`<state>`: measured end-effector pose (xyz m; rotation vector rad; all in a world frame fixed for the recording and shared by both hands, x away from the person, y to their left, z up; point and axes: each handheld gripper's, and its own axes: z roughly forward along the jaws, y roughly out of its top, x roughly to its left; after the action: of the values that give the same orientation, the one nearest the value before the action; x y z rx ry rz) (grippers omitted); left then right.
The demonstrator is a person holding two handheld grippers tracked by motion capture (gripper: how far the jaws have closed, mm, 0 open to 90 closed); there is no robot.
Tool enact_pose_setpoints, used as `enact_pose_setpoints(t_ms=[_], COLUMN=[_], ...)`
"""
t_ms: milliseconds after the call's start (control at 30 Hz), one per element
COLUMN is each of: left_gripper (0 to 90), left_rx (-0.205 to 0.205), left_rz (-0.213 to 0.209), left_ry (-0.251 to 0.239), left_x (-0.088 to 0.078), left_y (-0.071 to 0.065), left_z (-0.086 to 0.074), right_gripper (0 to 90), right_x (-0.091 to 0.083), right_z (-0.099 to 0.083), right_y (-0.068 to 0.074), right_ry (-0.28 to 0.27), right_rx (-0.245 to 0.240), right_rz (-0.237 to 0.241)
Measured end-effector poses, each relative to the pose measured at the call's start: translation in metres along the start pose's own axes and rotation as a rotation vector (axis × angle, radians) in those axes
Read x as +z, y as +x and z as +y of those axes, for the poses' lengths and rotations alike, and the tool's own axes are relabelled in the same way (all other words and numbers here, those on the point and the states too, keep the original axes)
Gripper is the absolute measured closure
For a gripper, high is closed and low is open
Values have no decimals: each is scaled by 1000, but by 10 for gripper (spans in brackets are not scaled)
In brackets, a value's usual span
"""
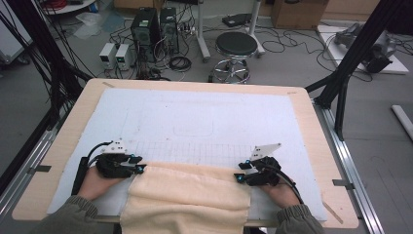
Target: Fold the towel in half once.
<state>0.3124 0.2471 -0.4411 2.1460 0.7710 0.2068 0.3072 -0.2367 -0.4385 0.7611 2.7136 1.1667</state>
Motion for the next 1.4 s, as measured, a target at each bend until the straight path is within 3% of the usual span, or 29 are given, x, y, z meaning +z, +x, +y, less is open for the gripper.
enact_pose_setpoints(t_ms=[133,233,333,433,600,733,900,967,1100,1133,1167,1200,1267,1300,1333,1400], left_gripper=[745,789,811,820,824,824,827,828,829,829,829,829,812,774,703,637], left_rx=[19,27,38,41,22,-29,-54,-52,-44,-44,-41,-36,-24,-21,-59,-74], left_rz=[-32,-34,-25,-2,56,105,183,218,284,284,309,317,325,328,319,299], left_ry=[-1,-1,-2,-10,-61,-110,-132,-137,-160,-160,-179,-179,-176,-173,-143,-133], left_x=[0,0,-1,-3,-8,-7,4,7,6,6,2,1,1,3,8,10], left_y=[-2,-3,-4,-5,2,16,42,51,67,67,72,73,73,73,76,77], left_z=[0,0,1,2,15,34,71,88,121,121,137,143,146,146,141,132], right_gripper=[671,776,826,841,851,852,852,853,854,854,854,853,807,714,629,576], right_x=[1,0,0,-1,-5,-6,-6,-7,-14,-18,-22,-26,-31,-29,-26,-20], right_z=[0,1,2,4,17,36,66,78,108,116,124,131,140,141,140,133], right_y=[1,2,4,3,-5,-21,-61,-77,-99,-104,-108,-111,-117,-118,-120,-122], right_ry=[-3,5,4,12,1,-24,-43,-57,-59,-66,-77,-82,-102,-107,-108,-91], right_rx=[1,-12,-37,-32,-55,-45,-3,30,23,27,25,30,29,36,58,97], right_rz=[32,50,48,53,-7,-70,-144,-168,-221,-232,-248,-259,-262,-269,-273,-241])
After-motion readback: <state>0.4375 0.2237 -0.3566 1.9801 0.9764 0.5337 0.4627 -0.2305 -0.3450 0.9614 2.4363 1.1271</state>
